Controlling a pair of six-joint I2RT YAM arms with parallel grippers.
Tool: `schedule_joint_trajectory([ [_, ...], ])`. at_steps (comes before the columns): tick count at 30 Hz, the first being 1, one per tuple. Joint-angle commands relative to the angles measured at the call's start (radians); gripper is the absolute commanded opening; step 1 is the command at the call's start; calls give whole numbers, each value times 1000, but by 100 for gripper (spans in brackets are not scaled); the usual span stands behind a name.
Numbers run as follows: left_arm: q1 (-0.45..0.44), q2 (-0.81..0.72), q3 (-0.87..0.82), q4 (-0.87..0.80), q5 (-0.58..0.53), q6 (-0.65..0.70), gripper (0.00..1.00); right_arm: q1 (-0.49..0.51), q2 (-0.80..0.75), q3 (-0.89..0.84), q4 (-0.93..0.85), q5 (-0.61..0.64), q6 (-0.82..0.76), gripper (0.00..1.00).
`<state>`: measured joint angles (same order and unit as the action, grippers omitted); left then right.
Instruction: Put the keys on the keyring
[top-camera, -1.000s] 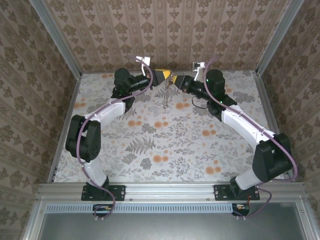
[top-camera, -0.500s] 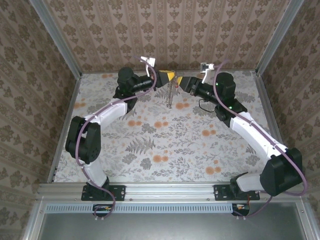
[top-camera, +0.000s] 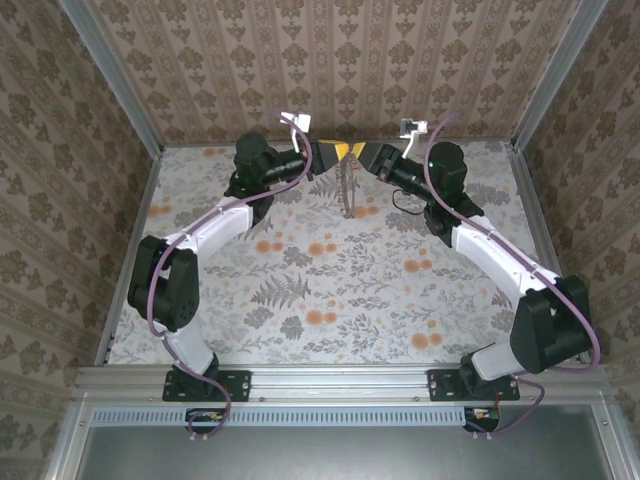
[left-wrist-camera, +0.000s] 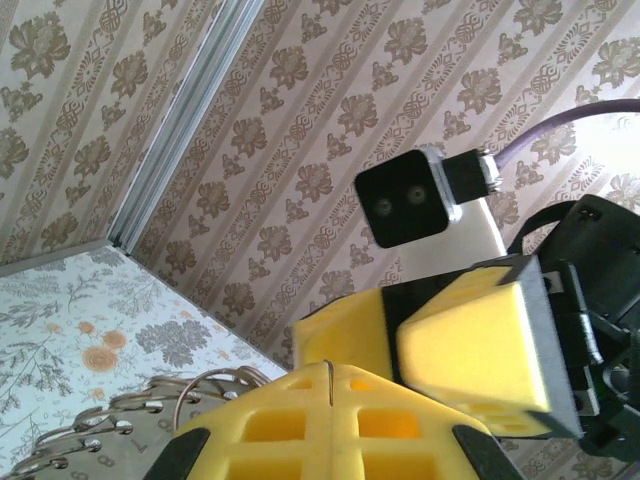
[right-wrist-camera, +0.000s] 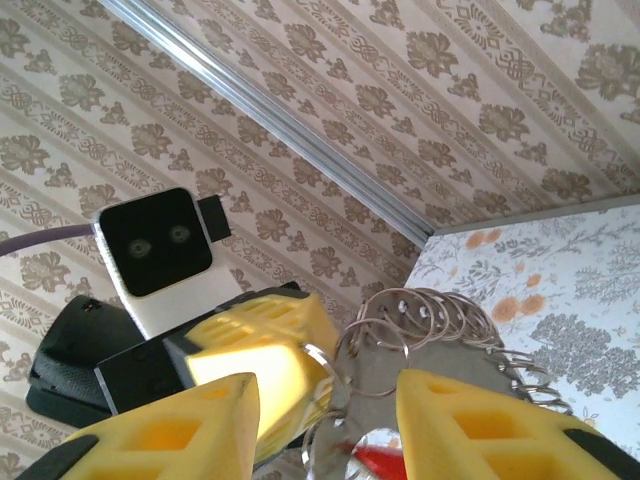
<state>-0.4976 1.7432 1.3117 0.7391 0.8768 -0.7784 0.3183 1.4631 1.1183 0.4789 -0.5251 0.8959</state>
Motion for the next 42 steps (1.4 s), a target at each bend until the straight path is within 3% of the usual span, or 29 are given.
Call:
schedule_joint_trajectory([
  [1, -8, -55, 27, 13, -9, 26, 0, -7, 23, 34, 125, -51, 59, 41],
  [19, -15, -50, 36, 13, -14, 24, 0, -19, 30, -18, 215, -95, 100, 31],
  [42, -18, -46, 44, 6, -14, 35, 0, -23, 60, -56, 260, -135, 129, 33],
])
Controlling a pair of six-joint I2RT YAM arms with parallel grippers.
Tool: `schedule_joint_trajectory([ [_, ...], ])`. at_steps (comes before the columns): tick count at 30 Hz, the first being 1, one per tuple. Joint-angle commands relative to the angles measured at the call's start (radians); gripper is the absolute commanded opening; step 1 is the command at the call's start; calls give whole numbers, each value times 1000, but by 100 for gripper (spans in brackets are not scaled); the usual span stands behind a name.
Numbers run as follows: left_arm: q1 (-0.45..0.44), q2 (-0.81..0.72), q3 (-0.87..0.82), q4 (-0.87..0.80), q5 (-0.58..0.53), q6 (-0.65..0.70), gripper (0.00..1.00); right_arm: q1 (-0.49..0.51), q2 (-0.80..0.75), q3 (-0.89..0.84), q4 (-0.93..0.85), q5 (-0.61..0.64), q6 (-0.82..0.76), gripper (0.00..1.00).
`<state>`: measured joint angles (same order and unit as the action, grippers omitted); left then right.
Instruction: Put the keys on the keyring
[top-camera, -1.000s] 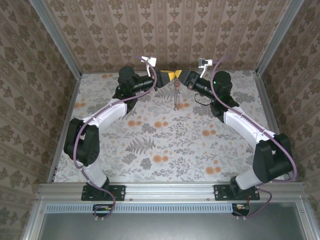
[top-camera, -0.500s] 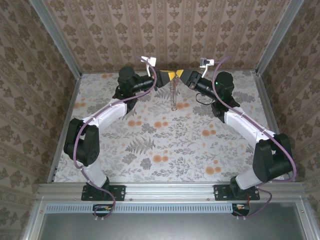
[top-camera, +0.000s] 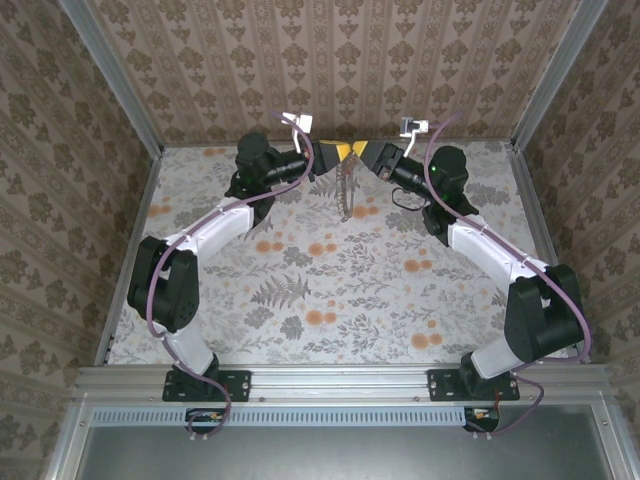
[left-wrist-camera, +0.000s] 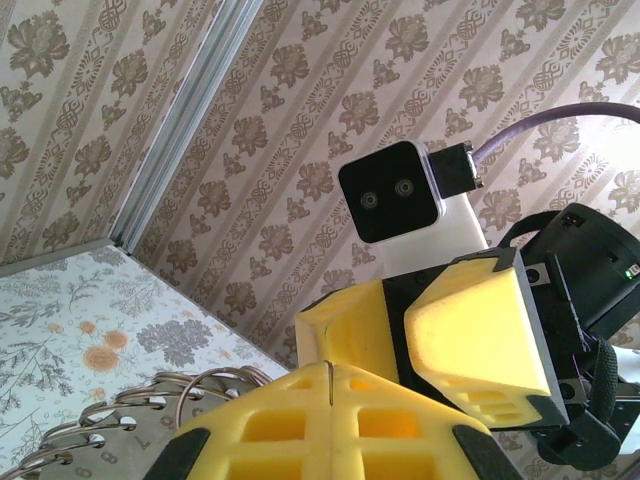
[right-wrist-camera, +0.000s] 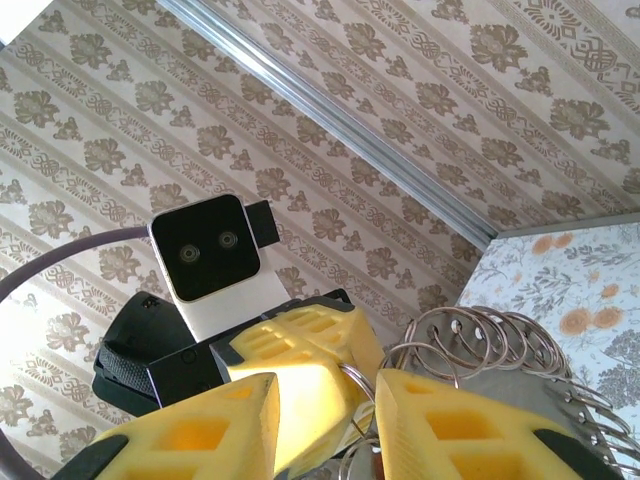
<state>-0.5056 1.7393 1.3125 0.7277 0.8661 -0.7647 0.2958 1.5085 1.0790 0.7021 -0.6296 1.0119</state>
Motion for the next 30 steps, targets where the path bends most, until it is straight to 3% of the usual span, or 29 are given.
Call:
schedule_joint_trajectory([
  [1, -10, -41, 44, 16, -4, 21, 0, -1, 16, -19, 40, -30, 13, 33],
  [15, -15, -36, 47, 20, -4, 20, 0, 0, 30, -13, 53, -48, 22, 31],
  [30, -17, -34, 51, 12, -8, 25, 0, 0, 21, -36, 60, -59, 20, 13],
])
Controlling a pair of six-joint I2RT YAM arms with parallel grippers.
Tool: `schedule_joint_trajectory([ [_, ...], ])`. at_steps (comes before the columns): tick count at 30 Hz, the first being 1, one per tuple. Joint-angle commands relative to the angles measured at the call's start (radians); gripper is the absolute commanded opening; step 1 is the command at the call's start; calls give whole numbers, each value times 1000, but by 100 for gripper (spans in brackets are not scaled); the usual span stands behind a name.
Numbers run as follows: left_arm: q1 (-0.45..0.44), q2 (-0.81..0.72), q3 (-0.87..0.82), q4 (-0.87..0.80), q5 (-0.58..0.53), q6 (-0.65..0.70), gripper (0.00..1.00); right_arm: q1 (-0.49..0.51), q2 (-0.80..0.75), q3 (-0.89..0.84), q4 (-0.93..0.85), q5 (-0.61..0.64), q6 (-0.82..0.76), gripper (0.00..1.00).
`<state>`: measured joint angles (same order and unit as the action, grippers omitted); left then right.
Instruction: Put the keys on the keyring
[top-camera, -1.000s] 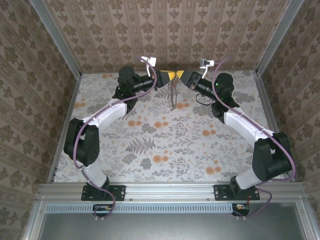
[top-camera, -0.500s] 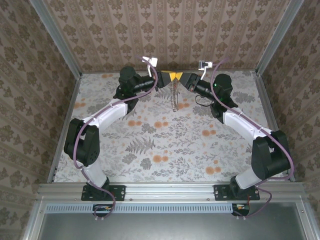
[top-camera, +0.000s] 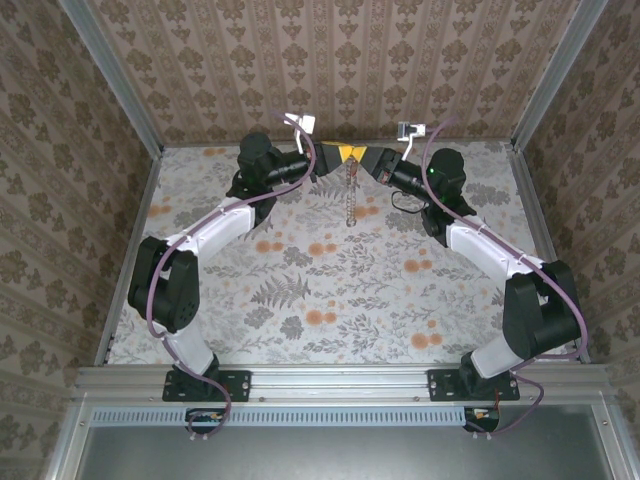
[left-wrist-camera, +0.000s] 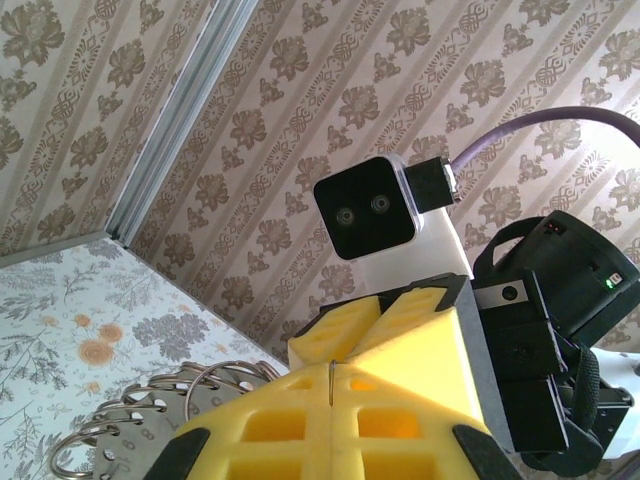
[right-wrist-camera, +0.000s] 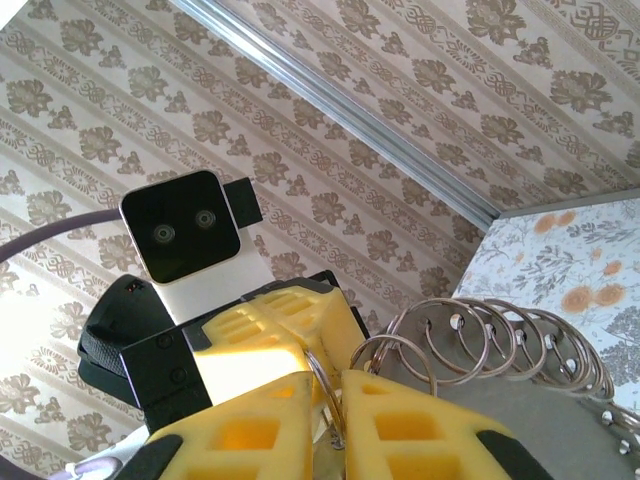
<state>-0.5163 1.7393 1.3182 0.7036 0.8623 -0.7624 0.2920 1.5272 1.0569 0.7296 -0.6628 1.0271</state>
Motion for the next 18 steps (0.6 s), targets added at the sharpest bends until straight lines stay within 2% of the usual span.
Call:
schedule_joint_trajectory([
  [1, -7, -34, 46, 36, -3, 22, 0, 3, 1, -15, 35, -28, 5, 10],
  [3, -7, -32, 46, 36, -4, 22, 0, 3, 1, -18, 36, -28, 4, 4],
  [7, -8, -32, 45, 36, -2, 23, 0, 3, 2, -17, 37, -28, 5, 0],
  [13, -7, -33, 54, 19, 11, 35, 0, 4, 2, -1, 17, -37, -15, 0],
  [14, -4, -36, 57, 4, 12, 44, 3, 2, 1, 5, 3, -40, -25, 0],
  [18, 17, -57, 80, -80, 29, 106, 24, -11, -11, 37, -85, -74, -104, 0],
])
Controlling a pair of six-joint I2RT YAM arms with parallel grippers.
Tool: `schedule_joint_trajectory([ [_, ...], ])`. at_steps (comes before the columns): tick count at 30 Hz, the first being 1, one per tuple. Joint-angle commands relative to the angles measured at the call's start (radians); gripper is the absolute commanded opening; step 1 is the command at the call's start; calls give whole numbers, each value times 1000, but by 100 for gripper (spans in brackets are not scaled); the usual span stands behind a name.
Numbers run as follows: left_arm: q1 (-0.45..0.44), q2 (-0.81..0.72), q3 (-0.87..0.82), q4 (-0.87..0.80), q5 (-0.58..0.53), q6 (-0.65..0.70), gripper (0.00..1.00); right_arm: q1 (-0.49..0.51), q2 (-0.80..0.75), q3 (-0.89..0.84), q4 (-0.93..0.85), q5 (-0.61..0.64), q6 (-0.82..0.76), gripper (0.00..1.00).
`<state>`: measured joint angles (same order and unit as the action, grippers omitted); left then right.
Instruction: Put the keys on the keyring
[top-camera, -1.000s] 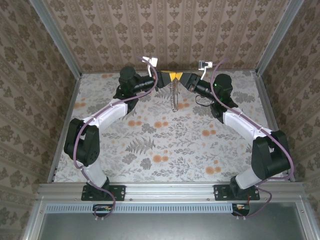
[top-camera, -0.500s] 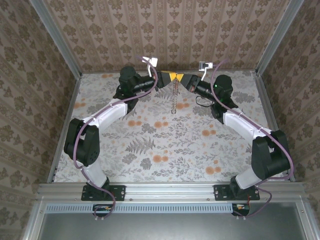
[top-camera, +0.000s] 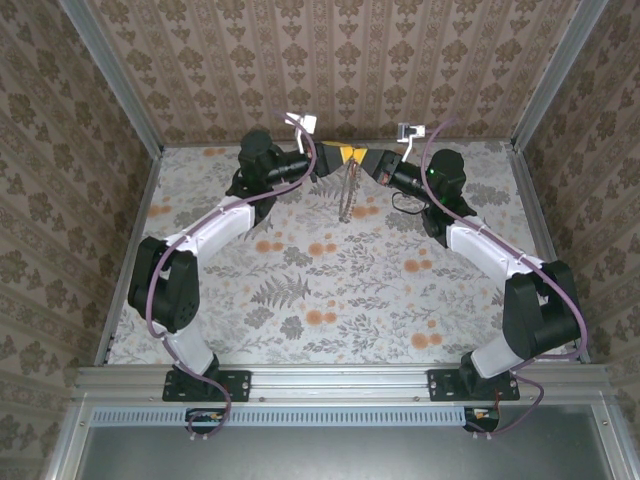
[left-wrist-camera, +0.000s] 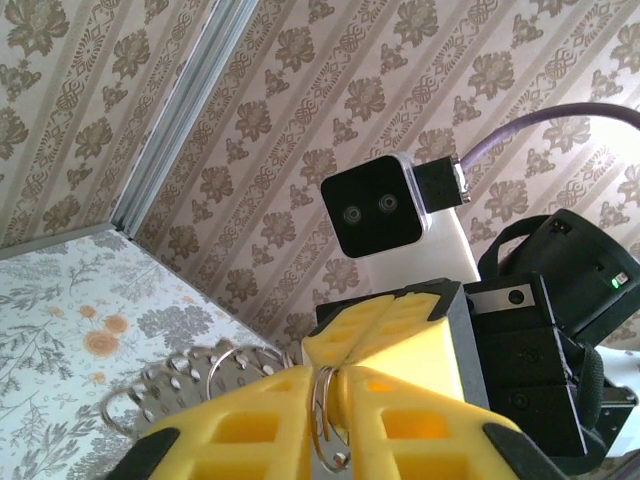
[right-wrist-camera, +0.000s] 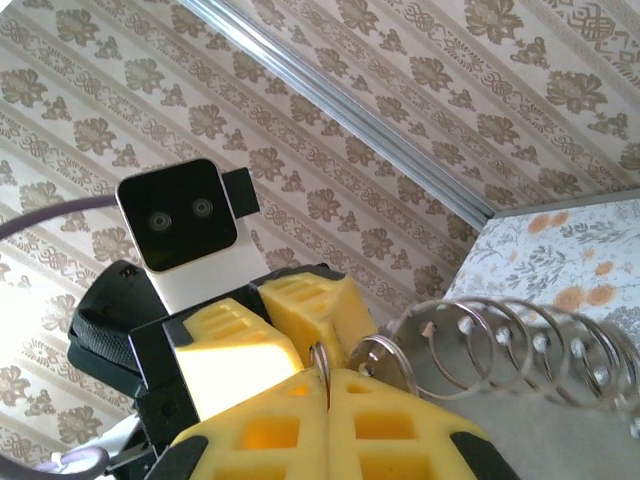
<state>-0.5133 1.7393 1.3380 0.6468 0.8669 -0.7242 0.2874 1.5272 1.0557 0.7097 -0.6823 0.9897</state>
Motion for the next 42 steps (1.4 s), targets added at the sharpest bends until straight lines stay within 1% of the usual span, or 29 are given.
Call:
schedule_joint_trajectory([
  [1, 20, -63, 68, -51, 31, 87, 29, -12, -14, 52, -105, -65, -98, 0],
  [3, 36, -69, 90, -104, 50, 119, 35, -21, -17, 76, -166, -90, -152, 0],
  [8, 50, -82, 152, -272, 105, 225, 44, -46, -3, 161, -326, -181, -286, 0],
  [9, 77, -81, 174, -326, 121, 255, 45, -50, 3, 179, -351, -203, -311, 0],
  [13, 86, -71, 263, -548, 181, 406, 48, -60, 30, 260, -488, -281, -429, 0],
  [15, 89, -62, 299, -627, 204, 456, 48, -63, 48, 298, -551, -314, -483, 0],
  [19, 101, -36, 357, -731, 266, 514, 50, -71, 84, 349, -637, -375, -558, 0],
  [22, 104, -10, 396, -810, 307, 562, 50, -76, 108, 369, -659, -420, -579, 0],
  [28, 105, 35, 422, -867, 360, 589, 43, -75, 133, 375, -667, -462, -589, 0],
  [35, 101, 74, 438, -925, 374, 618, 39, -75, 143, 376, -668, -465, -591, 0],
  [42, 98, 101, 437, -935, 373, 621, 36, -76, 147, 380, -667, -465, -591, 0],
])
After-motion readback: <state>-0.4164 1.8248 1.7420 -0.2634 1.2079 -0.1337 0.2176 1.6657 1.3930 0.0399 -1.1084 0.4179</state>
